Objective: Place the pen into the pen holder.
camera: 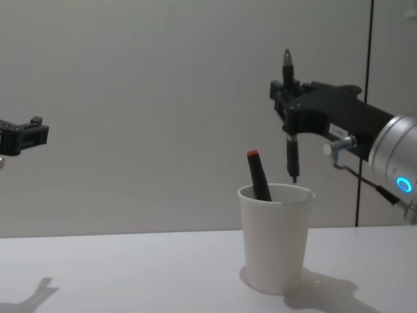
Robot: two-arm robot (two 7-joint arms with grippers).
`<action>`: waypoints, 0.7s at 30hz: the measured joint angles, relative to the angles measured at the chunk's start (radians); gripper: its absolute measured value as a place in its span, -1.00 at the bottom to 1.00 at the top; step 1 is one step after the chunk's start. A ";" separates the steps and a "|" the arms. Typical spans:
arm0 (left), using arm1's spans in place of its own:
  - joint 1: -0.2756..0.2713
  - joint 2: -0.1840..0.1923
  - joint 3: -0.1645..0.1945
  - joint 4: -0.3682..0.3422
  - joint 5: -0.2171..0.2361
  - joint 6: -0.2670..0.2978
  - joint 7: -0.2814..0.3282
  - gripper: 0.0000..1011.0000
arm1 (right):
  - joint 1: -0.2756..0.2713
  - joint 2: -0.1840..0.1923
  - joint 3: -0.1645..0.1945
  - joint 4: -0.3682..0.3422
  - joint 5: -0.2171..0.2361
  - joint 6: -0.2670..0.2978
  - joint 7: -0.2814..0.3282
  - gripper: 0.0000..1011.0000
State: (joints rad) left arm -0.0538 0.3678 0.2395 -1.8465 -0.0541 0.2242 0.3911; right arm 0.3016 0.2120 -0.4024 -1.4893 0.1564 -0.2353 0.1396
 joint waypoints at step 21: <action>0.000 0.000 0.000 0.000 0.000 0.000 0.000 0.98 | 0.011 -0.015 -0.005 0.027 0.008 0.019 0.028 0.31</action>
State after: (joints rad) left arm -0.0538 0.3678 0.2395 -1.8465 -0.0541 0.2242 0.3911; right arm 0.3129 0.1968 -0.4071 -1.4626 0.1648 -0.2165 0.1673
